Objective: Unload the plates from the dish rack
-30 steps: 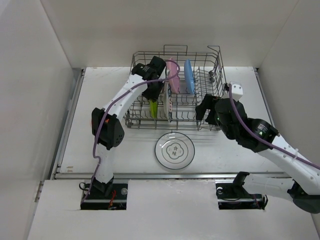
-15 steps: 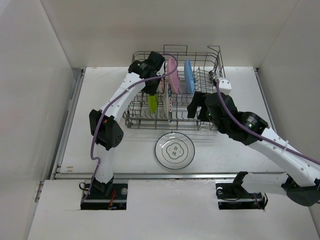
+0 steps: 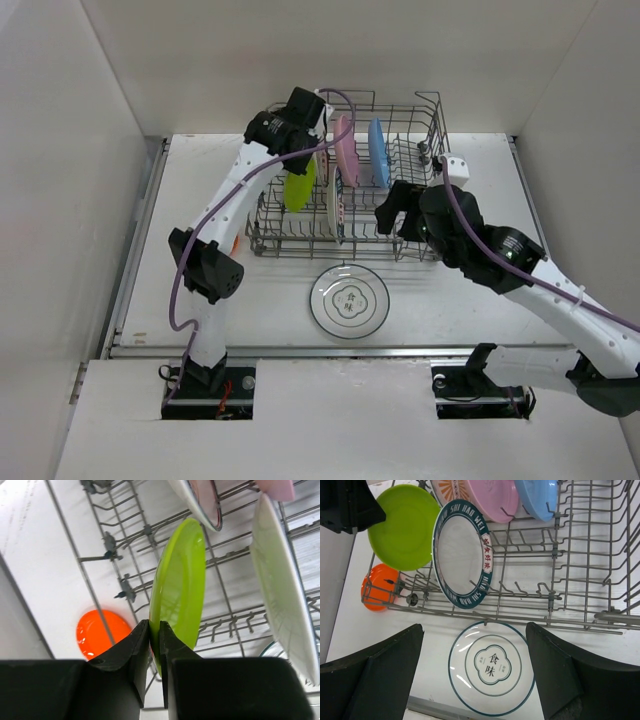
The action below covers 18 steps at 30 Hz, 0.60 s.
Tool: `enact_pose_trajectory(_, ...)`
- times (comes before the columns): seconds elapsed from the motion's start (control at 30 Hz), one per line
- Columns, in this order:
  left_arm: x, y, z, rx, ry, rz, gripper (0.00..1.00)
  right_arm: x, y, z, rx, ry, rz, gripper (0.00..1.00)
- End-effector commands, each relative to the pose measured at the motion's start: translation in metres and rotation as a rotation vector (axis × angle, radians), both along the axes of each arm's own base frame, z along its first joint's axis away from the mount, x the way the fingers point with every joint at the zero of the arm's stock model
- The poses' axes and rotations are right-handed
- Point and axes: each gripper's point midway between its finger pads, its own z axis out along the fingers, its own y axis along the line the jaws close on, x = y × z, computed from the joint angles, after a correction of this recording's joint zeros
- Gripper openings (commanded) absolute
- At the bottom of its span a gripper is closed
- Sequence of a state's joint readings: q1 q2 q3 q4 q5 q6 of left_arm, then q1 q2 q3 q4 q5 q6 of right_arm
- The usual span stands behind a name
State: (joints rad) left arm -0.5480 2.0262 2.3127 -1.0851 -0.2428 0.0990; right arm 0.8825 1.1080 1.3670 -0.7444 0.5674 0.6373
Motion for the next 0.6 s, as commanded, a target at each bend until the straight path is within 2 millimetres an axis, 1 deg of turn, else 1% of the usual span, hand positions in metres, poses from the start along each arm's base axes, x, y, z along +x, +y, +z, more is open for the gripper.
enact_pose_trajectory(0.0, -0.016, 0.019, 0.041, 0.017, -0.073, -0.007, 0.0, 0.004, 0.011, 0.014, 0.053, -0.044, 0.037, 0.89)
enact_pose_trajectory(0.07, -0.022, 0.018, 0.045, -0.005, -0.071, -0.024, 0.0, 0.006, 0.016, 0.016, 0.071, -0.053, 0.048, 0.89)
enact_pose_trajectory(0.1, -0.022, 0.024, 0.043, 0.002, -0.059, -0.012, 0.0, 0.007, 0.02, 0.015, 0.076, -0.05, 0.06, 0.89)
enact_pose_trajectory(0.13, -0.022, 0.024, 0.047, -0.004, -0.069, -0.011, 0.0, 0.009, 0.022, 0.014, 0.066, -0.055, 0.064, 0.89)
enact_pose_trajectory(0.17, -0.023, 0.029, 0.06, -0.023, -0.092, 0.006, 0.0, 0.009, 0.025, 0.016, 0.068, -0.061, 0.08, 0.89)
enact_pose_trajectory(0.2, -0.022, 0.036, 0.063, -0.025, -0.097, 0.022, 0.0, 0.011, 0.033, 0.015, 0.081, -0.061, 0.099, 0.89)
enact_pose_trajectory(0.23, -0.024, 0.043, 0.069, -0.028, -0.102, 0.033, 0.0, 0.013, 0.039, 0.011, 0.067, -0.056, 0.116, 0.89)
enact_pose_trajectory(0.27, -0.025, 0.054, 0.078, -0.037, -0.123, 0.056, 0.0, 0.015, 0.043, 0.014, 0.063, -0.066, 0.134, 0.89)
enact_pose_trajectory(0.33, -0.03, 0.074, 0.085, -0.035, -0.132, 0.105, 0.0, 0.022, 0.059, 0.012, 0.06, -0.065, 0.168, 0.89)
enact_pose_trajectory(0.37, -0.036, 0.087, 0.096, -0.045, -0.155, 0.127, 0.0, 0.026, 0.063, 0.01, 0.053, -0.058, 0.168, 0.89)
enact_pose_trajectory(0.4, -0.038, 0.104, 0.09, -0.066, -0.13, 0.166, 0.0, 0.029, 0.069, 0.01, 0.05, -0.061, 0.18, 0.89)
enact_pose_trajectory(0.43, -0.04, 0.115, 0.092, -0.085, -0.134, 0.195, 0.0, 0.032, 0.073, 0.017, 0.057, -0.068, 0.18, 0.89)
enact_pose_trajectory(0.47, -0.043, 0.126, 0.093, -0.107, -0.132, 0.227, 0.0, 0.036, 0.082, 0.009, 0.046, -0.048, 0.195, 0.89)
enact_pose_trajectory(0.5, -0.049, 0.15, 0.1, -0.145, -0.141, 0.272, 0.0, 0.039, 0.088, 0.011, 0.057, -0.052, 0.207, 0.89)
enact_pose_trajectory(0.53, -0.051, 0.162, 0.097, -0.166, -0.127, 0.294, 0.0, 0.042, 0.094, 0.013, 0.064, -0.056, 0.229, 0.89)
enact_pose_trajectory(0.57, -0.055, 0.173, 0.099, -0.193, -0.122, 0.314, 0.0, 0.046, 0.103, 0.009, 0.059, -0.044, 0.241, 0.89)
